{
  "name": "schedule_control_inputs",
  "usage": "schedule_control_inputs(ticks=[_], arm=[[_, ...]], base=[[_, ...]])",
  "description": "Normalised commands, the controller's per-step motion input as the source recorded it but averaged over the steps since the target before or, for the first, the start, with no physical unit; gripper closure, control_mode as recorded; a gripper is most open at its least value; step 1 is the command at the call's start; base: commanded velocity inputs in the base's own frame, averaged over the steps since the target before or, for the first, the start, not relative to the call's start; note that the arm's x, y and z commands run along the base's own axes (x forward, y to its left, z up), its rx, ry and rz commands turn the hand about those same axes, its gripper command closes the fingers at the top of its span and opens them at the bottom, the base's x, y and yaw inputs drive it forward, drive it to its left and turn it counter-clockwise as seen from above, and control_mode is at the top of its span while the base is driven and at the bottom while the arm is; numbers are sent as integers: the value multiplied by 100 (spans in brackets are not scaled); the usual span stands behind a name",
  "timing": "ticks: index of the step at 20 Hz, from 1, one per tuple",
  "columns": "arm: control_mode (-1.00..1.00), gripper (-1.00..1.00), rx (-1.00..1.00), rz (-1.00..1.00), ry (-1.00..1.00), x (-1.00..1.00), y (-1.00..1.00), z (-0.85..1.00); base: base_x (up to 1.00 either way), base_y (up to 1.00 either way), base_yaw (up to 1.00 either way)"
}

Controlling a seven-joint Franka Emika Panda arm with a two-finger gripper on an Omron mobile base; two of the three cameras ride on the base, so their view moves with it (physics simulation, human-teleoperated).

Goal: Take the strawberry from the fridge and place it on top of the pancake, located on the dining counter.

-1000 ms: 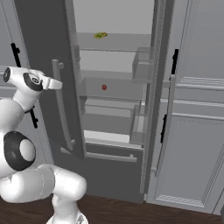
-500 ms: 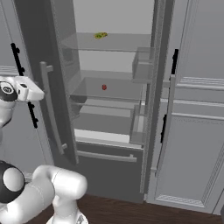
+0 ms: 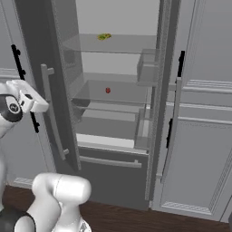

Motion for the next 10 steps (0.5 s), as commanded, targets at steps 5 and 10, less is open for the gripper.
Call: schedule_control_inputs(ticks=[5, 10], arm=[[-100, -100, 32, 35, 0, -25, -85, -1], [-100, -100, 35, 45, 0, 0, -73, -10]], base=[[0, 0, 0], [0, 0, 0]])
